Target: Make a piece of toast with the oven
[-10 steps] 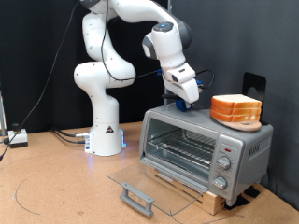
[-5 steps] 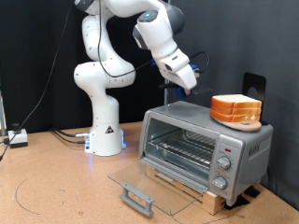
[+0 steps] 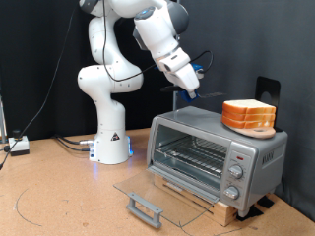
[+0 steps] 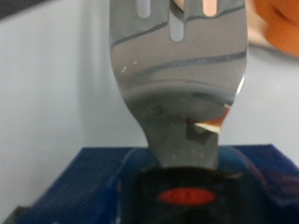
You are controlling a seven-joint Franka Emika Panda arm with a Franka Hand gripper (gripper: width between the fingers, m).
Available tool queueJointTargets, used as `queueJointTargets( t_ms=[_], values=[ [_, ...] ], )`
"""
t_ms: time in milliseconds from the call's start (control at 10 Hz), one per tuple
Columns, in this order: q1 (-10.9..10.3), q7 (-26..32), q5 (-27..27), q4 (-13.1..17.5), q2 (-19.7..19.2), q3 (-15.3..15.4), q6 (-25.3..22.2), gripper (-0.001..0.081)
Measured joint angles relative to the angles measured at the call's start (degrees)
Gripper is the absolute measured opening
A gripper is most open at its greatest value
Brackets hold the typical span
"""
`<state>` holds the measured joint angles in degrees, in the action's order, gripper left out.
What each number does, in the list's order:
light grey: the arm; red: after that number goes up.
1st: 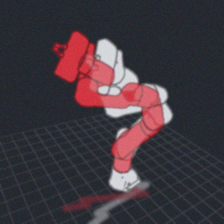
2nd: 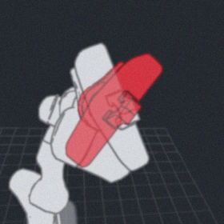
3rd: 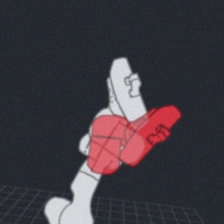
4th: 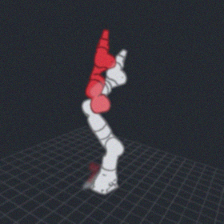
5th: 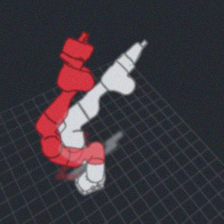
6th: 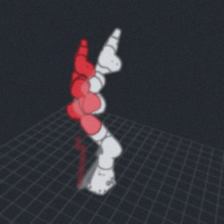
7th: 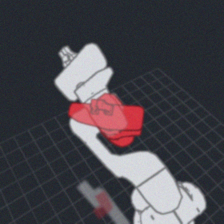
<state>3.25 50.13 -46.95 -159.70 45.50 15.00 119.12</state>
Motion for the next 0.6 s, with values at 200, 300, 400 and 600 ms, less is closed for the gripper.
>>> queueJointTargets(
  t_ms=[200, 300, 400, 600],
  values=[
    [4.1, -0.9, 1.8, 0.1, -0.2, -1.5, 0.1, 0.041],
    [5.6, -0.8, 2.6, 0.2, -0.3, -3.0, -0.6, 0.041],
    [6.9, -0.3, 3.6, 0.5, -0.4, -5.0, -1.8, 0.041],
    [9.1, 1.6, 7.1, 1.4, -0.9, -9.1, -5.5, 0.041]
  ],
)
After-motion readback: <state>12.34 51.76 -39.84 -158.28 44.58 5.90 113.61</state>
